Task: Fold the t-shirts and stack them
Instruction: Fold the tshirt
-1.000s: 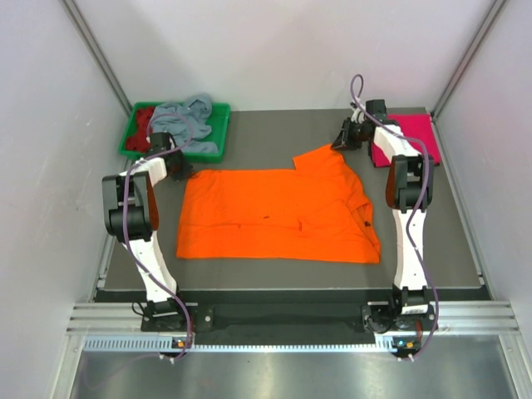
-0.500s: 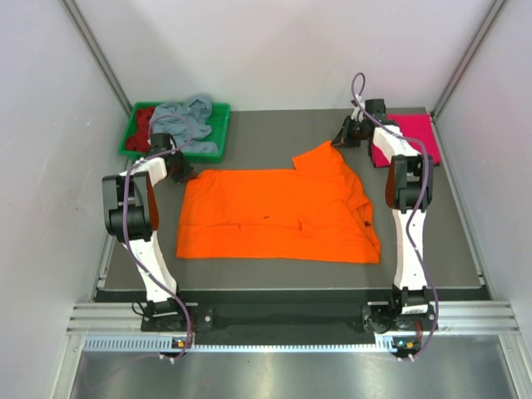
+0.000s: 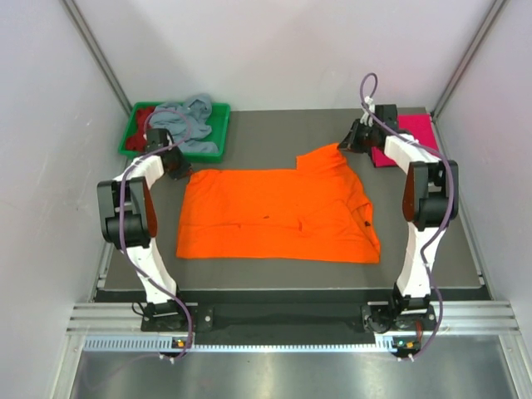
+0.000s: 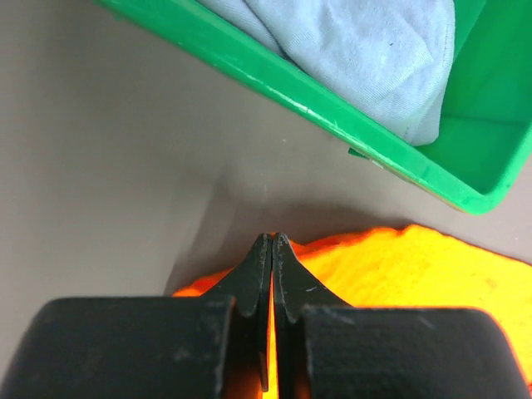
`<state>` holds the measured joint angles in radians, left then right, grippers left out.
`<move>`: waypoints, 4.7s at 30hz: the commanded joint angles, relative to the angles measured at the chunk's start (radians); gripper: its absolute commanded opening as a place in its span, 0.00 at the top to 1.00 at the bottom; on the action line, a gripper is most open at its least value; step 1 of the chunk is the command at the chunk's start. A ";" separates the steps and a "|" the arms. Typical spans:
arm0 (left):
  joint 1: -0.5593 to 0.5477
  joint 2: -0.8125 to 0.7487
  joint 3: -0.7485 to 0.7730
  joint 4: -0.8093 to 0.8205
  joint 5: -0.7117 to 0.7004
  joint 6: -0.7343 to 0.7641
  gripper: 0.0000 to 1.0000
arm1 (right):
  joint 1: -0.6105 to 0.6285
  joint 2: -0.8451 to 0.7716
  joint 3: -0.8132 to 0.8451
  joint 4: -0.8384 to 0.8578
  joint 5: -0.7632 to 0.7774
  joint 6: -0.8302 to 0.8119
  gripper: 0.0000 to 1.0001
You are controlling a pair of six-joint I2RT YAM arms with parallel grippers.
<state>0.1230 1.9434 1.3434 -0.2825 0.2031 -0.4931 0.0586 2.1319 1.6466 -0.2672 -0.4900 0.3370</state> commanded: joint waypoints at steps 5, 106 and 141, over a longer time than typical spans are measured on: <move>-0.003 -0.093 0.034 -0.092 -0.082 0.056 1.00 | 0.004 -0.171 -0.126 0.121 0.024 -0.003 1.00; -0.003 -0.333 -0.217 -0.359 -0.251 0.050 1.00 | 0.087 -1.440 -1.170 -0.078 0.209 0.119 1.00; -0.069 -0.311 -0.256 -0.290 -0.103 0.030 0.74 | 0.164 -1.581 -1.326 -0.204 0.318 0.293 0.99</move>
<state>0.0780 1.6402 1.0973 -0.6197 -0.0185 -0.4328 0.2138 0.5491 0.2825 -0.4656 -0.1970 0.6224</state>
